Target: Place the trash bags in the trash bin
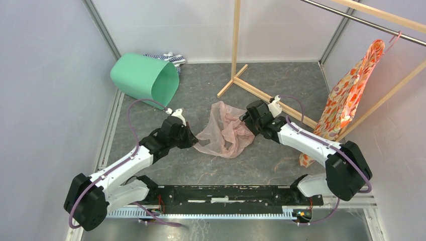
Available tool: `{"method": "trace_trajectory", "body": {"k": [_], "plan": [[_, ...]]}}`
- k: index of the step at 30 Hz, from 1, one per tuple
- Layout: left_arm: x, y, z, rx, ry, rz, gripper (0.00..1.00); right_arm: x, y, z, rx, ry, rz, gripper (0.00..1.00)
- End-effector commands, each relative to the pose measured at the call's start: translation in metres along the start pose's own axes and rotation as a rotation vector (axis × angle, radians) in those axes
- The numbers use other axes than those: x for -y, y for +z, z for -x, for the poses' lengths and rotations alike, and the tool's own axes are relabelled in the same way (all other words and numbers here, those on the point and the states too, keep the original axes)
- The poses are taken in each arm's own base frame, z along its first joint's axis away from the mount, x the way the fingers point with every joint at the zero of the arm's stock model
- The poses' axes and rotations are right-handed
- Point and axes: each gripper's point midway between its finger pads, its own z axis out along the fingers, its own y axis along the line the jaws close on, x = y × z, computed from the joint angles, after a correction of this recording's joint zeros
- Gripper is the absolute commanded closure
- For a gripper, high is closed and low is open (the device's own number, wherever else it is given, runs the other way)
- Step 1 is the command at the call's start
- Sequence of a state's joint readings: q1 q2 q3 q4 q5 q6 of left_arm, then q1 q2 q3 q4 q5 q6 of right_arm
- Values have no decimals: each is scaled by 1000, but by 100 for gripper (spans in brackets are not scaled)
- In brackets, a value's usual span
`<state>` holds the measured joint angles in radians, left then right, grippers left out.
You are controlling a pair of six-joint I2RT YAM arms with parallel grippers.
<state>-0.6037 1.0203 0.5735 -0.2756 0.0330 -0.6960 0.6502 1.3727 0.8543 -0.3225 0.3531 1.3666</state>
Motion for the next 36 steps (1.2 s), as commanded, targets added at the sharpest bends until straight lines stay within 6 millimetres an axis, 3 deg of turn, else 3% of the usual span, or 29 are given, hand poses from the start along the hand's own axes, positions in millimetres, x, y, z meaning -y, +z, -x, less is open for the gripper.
{"method": "trace_trajectory", "body": {"k": [1, 12, 14, 17, 20, 22, 23, 25, 26, 27, 29, 31, 32, 33, 34, 35, 36], "plan": [[10, -2, 3, 25, -38, -42, 98, -17, 1, 15, 34, 79, 18, 36], [8, -2, 5, 31, -33, -35, 98, -19, 21, 2, -36, 102, -16, 37], [7, -2, 5, 33, -32, -25, 98, -18, 25, -1, -50, 94, -24, 41], [5, -2, 9, 44, -24, -6, 98, -17, 28, 1, -46, 65, -25, 61], [6, -7, 33, 104, -1, 32, 98, -30, 21, 18, -11, -8, 12, 97], [15, -16, 67, 163, 16, 38, 98, -63, 3, 45, 52, -106, 96, 100], [25, -24, 94, 208, 26, 28, 98, -83, -9, 61, 90, -155, 148, 100], [53, -52, 155, 318, 46, -12, 98, -142, -52, 100, 188, -298, 298, 100], [82, -84, 200, 417, 64, -64, 98, -176, -85, 122, 249, -355, 388, 100], [106, -111, 232, 497, 84, -104, 98, -205, -120, 141, 312, -417, 484, 100], [151, -173, 281, 635, 125, -199, 98, -254, -200, 165, 415, -496, 731, 100], [184, -229, 308, 748, 149, -301, 98, -274, -264, 168, 496, -572, 930, 100], [192, -247, 313, 786, 152, -332, 98, -274, -283, 162, 516, -619, 982, 100], [198, -256, 310, 791, 162, -364, 98, -269, -284, 150, 515, -669, 985, 100], [195, -253, 303, 776, 166, -364, 98, -257, -271, 132, 495, -729, 954, 100], [187, -239, 293, 743, 166, -345, 98, -243, -254, 117, 479, -780, 903, 100], [170, -207, 277, 674, 155, -297, 98, -222, -225, 94, 427, -828, 840, 100]]}}
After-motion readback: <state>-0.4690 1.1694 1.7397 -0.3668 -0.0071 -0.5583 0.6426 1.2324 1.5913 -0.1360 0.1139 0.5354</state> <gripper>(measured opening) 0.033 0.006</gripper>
